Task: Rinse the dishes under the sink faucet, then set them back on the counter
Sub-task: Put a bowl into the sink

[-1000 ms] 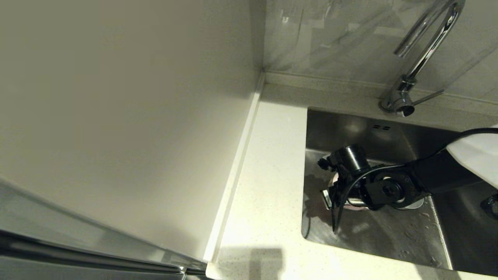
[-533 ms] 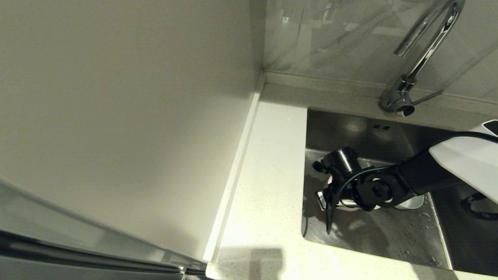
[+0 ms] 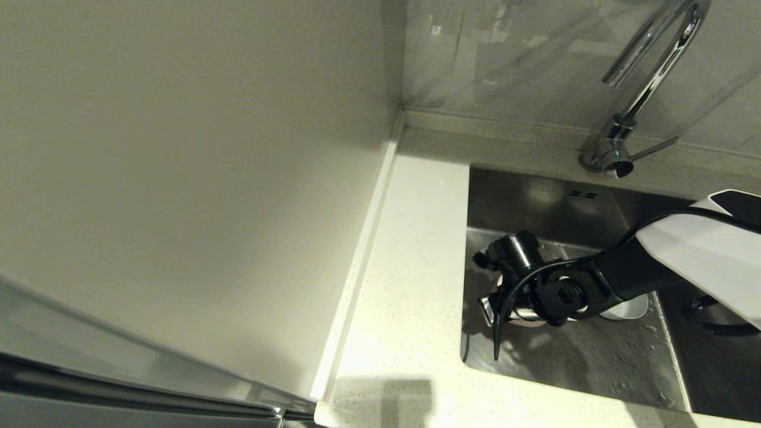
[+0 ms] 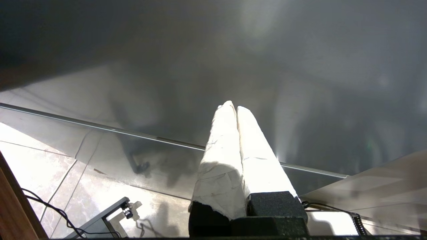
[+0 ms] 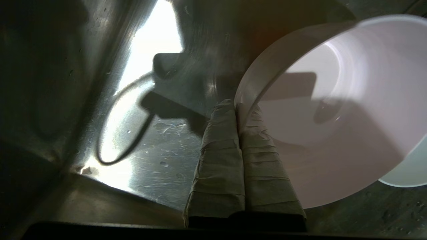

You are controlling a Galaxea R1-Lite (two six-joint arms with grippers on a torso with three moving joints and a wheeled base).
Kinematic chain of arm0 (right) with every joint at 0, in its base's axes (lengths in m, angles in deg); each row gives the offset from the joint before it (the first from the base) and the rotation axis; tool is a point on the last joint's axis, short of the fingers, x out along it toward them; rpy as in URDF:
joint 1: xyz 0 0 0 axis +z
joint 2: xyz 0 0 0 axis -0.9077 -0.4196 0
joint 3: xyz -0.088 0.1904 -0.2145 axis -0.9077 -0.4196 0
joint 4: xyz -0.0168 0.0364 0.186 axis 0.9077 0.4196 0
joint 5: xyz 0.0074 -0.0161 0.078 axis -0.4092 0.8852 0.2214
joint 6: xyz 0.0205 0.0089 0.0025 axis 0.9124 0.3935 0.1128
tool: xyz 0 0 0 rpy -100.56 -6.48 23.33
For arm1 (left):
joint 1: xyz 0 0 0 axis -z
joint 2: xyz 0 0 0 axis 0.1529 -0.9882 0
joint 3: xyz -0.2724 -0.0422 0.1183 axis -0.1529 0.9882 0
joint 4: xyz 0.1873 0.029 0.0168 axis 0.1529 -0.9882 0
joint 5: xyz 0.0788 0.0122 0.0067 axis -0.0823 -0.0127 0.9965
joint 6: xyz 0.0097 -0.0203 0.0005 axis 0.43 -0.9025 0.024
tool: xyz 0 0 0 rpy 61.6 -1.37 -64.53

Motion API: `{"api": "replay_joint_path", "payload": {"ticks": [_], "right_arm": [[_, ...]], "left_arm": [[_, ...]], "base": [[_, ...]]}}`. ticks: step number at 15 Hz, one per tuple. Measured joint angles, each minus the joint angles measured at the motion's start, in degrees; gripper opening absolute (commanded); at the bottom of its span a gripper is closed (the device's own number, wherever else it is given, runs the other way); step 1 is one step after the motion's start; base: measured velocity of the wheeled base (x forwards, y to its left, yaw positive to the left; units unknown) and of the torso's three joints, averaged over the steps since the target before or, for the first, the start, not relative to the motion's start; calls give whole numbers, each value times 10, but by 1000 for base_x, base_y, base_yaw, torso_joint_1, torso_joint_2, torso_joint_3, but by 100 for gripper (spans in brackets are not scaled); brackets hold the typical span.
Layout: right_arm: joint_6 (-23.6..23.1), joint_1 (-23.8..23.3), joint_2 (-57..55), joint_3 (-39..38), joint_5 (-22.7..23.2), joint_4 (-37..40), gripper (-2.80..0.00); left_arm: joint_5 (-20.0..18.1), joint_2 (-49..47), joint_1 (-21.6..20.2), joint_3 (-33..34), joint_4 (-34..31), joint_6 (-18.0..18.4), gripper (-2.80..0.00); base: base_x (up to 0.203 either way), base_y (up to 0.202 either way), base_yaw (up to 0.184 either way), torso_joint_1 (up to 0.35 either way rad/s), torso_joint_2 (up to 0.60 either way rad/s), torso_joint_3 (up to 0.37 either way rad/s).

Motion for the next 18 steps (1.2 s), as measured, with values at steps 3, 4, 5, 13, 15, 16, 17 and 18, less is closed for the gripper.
{"api": "replay_joint_path", "payload": {"ticks": [3,4,5,13,15,16,17,18], "right_arm": [[0,1,-4,0,-1,0,0],[0,1,-4,0,-1,0,0],[0,1,-4,0,0,0,0],[2,0,62,-42,-1,2,0],[2,-4,97,-72,-1,1,0],[2,-8,118,-88,-1,1,0],[2,-13,139,-105,-1,1,0],[3,-20,162,-124,0,1,0]], "left_arm": [[0,0,0,0,0,0,-280],[0,0,0,0,0,0,-280],[0,0,0,0,0,0,-280],[0,0,0,0,0,0,-280],[0,0,0,0,0,0,-280],[0,0,0,0,0,0,-280],[0,0,0,0,0,0,-280],[0,0,0,0,0,0,-280]], "base": [[0,0,0,0,0,0],[0,0,0,0,0,0],[0,0,0,0,0,0],[0,0,0,0,0,0],[0,0,0,0,0,0],[0,0,0,0,0,0],[0,0,0,0,0,0],[0,0,0,0,0,0]]}}
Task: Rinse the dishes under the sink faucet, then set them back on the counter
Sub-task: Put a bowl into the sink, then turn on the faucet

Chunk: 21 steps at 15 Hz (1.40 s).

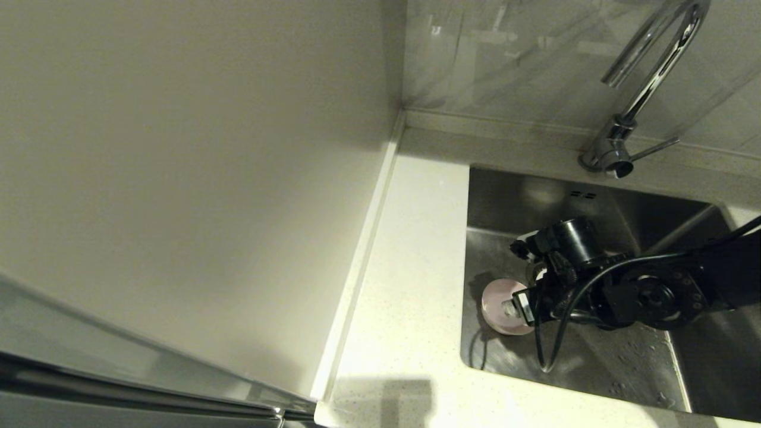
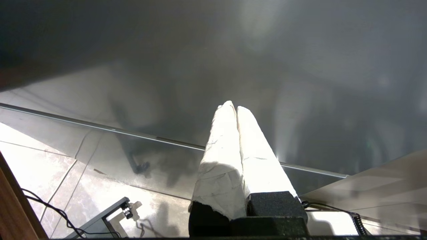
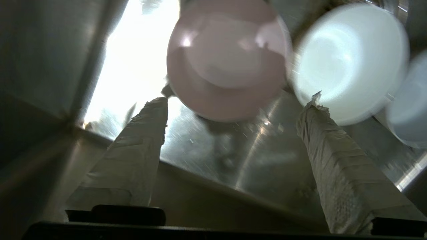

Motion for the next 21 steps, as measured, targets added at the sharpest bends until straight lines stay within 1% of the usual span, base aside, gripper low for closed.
{"api": "replay_joint_path", "payload": {"ticks": [2,5,8,9,11,13,17,18,19,21], "right_arm": [[17,-11,47,-35,1,0,0],[71,-21,128,-92,26,9,0],[100,-41,211,-156,43,20,0],[103,-51,237,-171,46,26,-280],[106,-77,284,-186,60,56,-280],[108,-113,322,-191,81,83,-280],[110,-187,353,-177,118,84,-280],[118,-207,353,-161,130,83,-280],[137,-221,349,-139,134,82,-280],[188,-236,330,-81,133,81,-280]], "left_arm": [[0,0,0,0,0,0,-280],[0,0,0,0,0,0,-280],[0,0,0,0,0,0,-280],[0,0,0,0,0,0,-280],[0,0,0,0,0,0,-280],[0,0,0,0,0,0,-280],[0,0,0,0,0,0,-280],[0,0,0,0,0,0,-280],[0,0,0,0,0,0,-280],[0,0,0,0,0,0,-280]], "base": [[0,0,0,0,0,0],[0,0,0,0,0,0],[0,0,0,0,0,0],[0,0,0,0,0,0],[0,0,0,0,0,0],[0,0,0,0,0,0],[0,0,0,0,0,0],[0,0,0,0,0,0],[0,0,0,0,0,0],[0,0,0,0,0,0]]}}
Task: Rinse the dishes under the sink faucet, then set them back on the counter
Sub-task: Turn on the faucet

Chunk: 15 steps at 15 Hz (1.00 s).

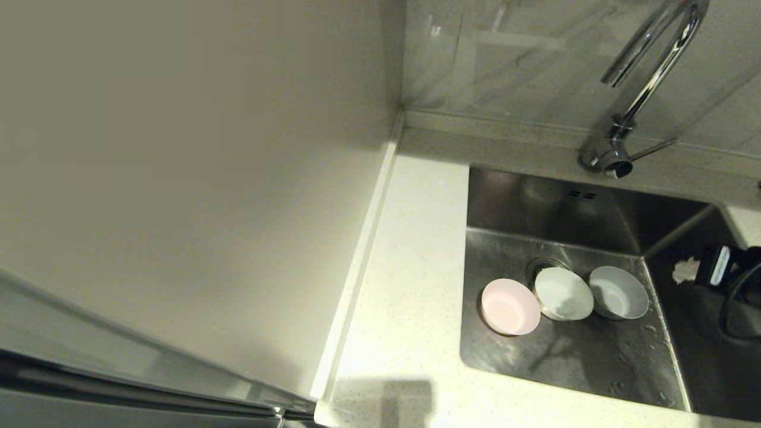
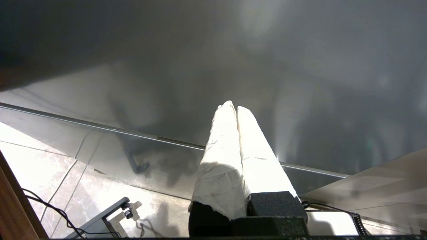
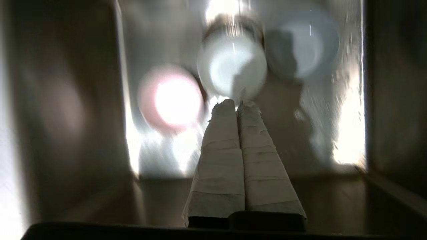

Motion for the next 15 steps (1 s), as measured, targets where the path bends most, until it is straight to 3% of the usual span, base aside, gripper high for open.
{"api": "replay_joint_path", "payload": {"ticks": [3,6,9,15], "right_arm": [[69,-6,-49,103,-43,-11,-280],[78,-5,-118,196,-109,-85,-280],[45,-4,-179,267,-156,-134,-280],[-44,-5,-252,322,-186,-248,-280]], "left_arm": [[0,0,0,0,0,0,-280],[0,0,0,0,0,0,-280],[0,0,0,0,0,0,-280],[0,0,0,0,0,0,-280]], "base": [[0,0,0,0,0,0],[0,0,0,0,0,0],[0,0,0,0,0,0],[0,0,0,0,0,0]]}}
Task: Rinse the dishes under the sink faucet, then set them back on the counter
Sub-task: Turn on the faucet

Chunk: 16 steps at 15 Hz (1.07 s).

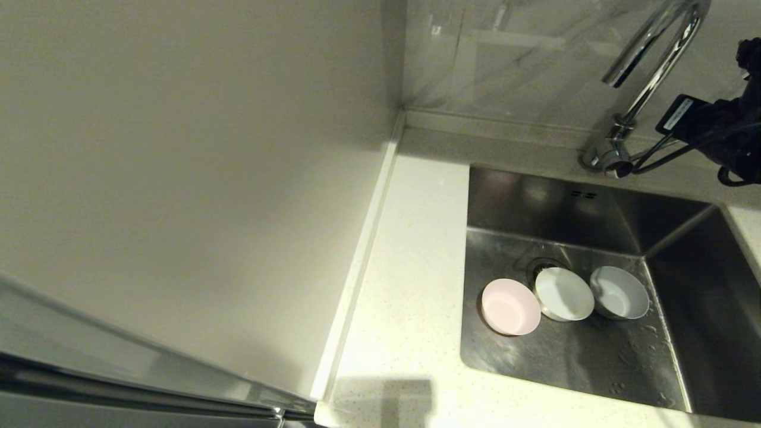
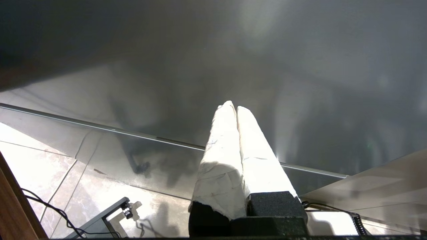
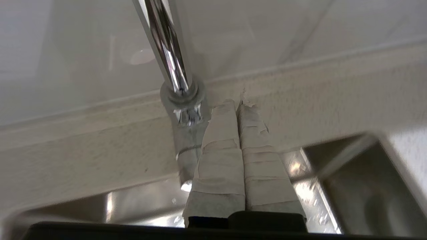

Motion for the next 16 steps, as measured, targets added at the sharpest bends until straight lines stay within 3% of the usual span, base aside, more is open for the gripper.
{"api": "replay_joint_path", "payload": {"ticks": [4,10,16], "right_arm": [[-38,-4,-32,26,-5,-29,-280],[-71,-14,-62,43,-5,-13,-280],[-72,-21,-25,47,8,159,-280]], "left_arm": [[0,0,0,0,0,0,-280],[0,0,0,0,0,0,-280],[0,0,0,0,0,0,-280]], "base": [[0,0,0,0,0,0],[0,0,0,0,0,0],[0,0,0,0,0,0]]}}
